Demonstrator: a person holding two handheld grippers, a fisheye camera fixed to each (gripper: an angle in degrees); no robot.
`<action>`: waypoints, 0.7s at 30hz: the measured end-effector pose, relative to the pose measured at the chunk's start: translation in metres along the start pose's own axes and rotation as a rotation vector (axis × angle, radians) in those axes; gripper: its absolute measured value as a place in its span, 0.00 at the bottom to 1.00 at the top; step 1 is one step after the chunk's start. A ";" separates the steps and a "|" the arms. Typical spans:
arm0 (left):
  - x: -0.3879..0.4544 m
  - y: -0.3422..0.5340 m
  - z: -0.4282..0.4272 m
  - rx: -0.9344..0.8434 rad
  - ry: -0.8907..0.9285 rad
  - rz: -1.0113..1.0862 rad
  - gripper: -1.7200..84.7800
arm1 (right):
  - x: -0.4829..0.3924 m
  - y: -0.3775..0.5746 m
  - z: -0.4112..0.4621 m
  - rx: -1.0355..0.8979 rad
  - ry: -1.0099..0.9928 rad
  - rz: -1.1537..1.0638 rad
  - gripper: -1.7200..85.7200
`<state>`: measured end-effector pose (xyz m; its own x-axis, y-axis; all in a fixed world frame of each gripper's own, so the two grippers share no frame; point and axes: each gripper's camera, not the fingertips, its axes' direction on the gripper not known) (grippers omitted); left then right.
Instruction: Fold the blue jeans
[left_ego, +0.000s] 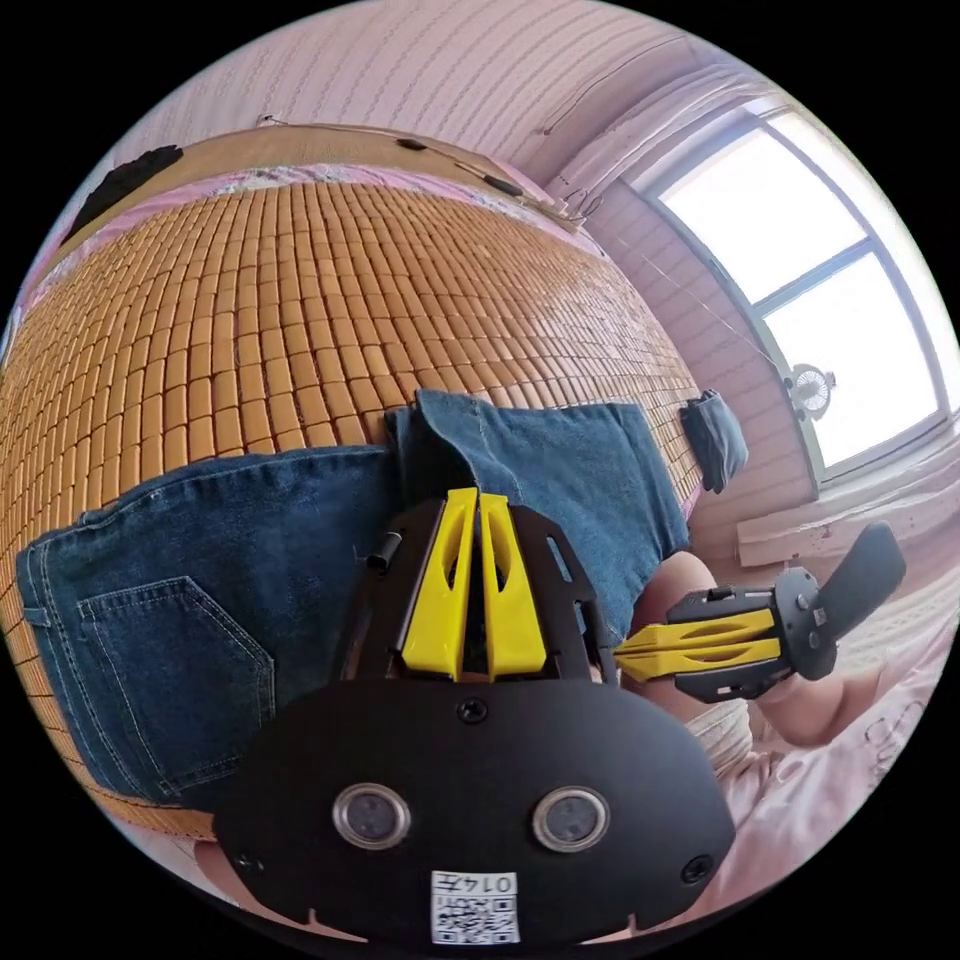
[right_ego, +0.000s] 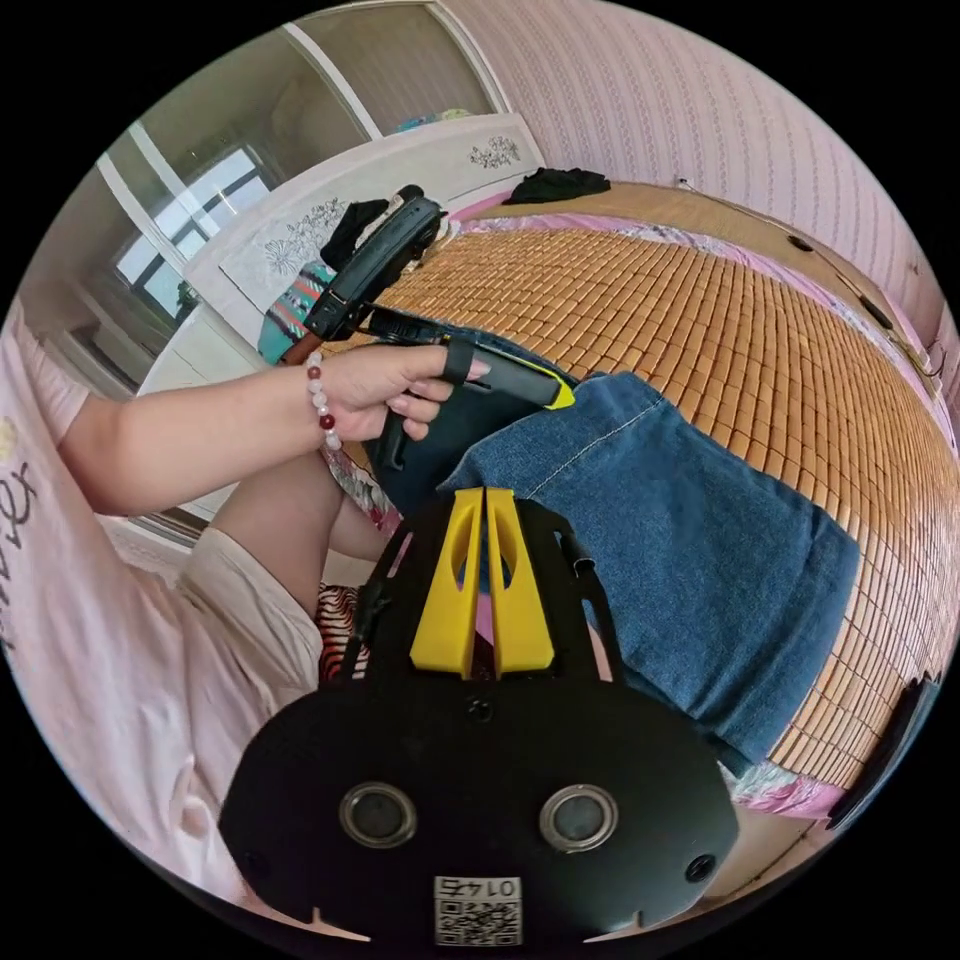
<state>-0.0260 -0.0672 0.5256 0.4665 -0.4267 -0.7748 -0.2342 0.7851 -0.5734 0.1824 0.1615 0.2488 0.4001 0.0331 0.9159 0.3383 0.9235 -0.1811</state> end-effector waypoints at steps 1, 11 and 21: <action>0.006 0.002 -0.016 0.035 0.006 0.011 0.01 | 0.000 -0.001 -0.002 0.012 -0.015 0.002 0.02; -0.003 0.032 0.010 -0.127 -0.140 -0.045 0.01 | 0.008 -0.013 0.106 -0.237 0.041 -0.040 0.02; 0.018 0.045 -0.005 -0.117 -0.100 -0.049 0.11 | -0.001 -0.023 0.118 -0.219 0.172 -0.135 0.10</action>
<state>-0.0322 -0.0417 0.4850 0.5607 -0.4121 -0.7182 -0.3038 0.7045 -0.6414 0.0739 0.1852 0.2939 0.4707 -0.1668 0.8664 0.5664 0.8101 -0.1517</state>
